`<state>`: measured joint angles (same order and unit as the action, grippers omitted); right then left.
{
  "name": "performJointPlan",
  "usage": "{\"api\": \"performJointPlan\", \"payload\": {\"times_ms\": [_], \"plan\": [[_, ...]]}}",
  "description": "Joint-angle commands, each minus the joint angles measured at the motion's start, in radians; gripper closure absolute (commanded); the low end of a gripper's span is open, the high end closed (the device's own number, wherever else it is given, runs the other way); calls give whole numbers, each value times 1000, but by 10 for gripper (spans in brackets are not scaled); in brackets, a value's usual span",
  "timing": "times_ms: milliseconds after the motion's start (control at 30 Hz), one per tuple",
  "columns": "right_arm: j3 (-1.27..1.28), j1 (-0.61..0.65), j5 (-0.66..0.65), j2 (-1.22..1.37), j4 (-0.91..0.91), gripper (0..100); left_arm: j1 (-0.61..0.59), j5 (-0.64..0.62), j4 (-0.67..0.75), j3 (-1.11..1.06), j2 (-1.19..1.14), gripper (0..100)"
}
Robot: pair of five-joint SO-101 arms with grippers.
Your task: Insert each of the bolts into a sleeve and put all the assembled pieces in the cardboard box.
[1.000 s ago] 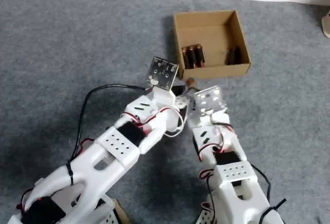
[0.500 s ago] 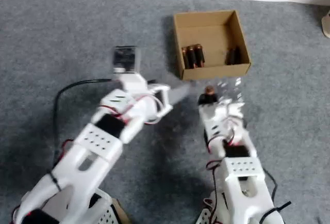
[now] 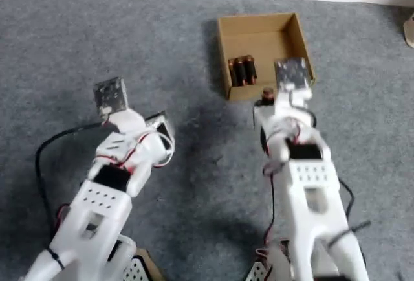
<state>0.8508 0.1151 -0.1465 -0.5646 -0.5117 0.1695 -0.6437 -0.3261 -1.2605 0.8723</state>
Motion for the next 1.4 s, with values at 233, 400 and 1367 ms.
{"api": "performJointPlan", "payload": {"times_ms": [233, 400, 1367], "plan": [[-696, -10, -9, 458, -206, 994, -76, 0, 262, -157, 134, 993], [-957, -10, -14, 648, -232, 994, -76, 52, 261, -163, 131, 993], [-1504, -58, 44, 1204, -429, 804, -71, 147, 261, -193, 130, 993]]}}
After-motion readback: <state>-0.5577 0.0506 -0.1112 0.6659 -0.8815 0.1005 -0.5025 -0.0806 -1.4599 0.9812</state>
